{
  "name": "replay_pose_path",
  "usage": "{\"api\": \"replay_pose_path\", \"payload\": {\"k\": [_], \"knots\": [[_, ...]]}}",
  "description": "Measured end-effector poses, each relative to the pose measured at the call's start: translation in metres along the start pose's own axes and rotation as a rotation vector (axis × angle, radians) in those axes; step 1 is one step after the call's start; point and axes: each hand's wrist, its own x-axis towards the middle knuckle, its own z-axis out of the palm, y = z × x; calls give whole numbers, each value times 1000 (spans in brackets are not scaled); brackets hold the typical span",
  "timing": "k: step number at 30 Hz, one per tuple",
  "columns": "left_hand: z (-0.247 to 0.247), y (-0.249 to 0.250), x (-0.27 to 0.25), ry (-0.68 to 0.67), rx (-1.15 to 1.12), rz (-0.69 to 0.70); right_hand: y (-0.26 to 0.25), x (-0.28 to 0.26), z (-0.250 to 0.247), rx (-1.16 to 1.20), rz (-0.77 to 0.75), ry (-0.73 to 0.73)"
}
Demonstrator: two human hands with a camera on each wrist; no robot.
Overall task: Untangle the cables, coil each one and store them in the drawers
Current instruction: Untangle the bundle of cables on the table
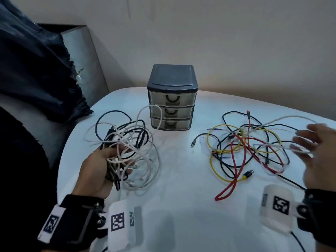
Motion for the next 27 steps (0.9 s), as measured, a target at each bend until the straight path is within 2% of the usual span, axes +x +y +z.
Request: {"api": "replay_pose_path", "payload": {"k": [2, 3, 6, 8, 9, 10, 12, 14, 18, 20, 22, 24, 27], "knots": [[8, -3, -4, -41, -13, 6, 0, -8, 16, -136, 1, -37], [11, -5, -5, -64, -23, 12, 0, -19, 26, -227, -45, -59], [20, -9, -8, -118, -33, 33, -9, -54, 39, -524, -366, -16], [26, -12, -11, -140, -24, 30, -16, -80, 51, -555, -549, -86], [29, -13, -12, -153, -27, 22, -16, -92, 58, -532, -579, -164], [31, -14, -14, -167, -39, 8, -15, -102, 65, -508, -555, -257], [35, -15, -20, -197, -98, -37, -4, -118, 76, -470, -415, -442], [37, -14, -25, -236, -178, -89, 10, -131, 86, -461, -306, -578], [37, -13, -28, -307, -254, -122, 32, -142, 92, -489, -240, -715], [39, -15, -27, -326, -220, -95, 31, -150, 93, -438, -322, -700], [41, -20, -26, -347, -137, -5, 23, -158, 94, -376, -527, -646], [42, -25, -27, -340, -40, 109, 17, -160, 95, -354, -656, -612], [41, -30, -27, -326, 119, 246, 16, -153, 96, -348, -666, -568]]}}
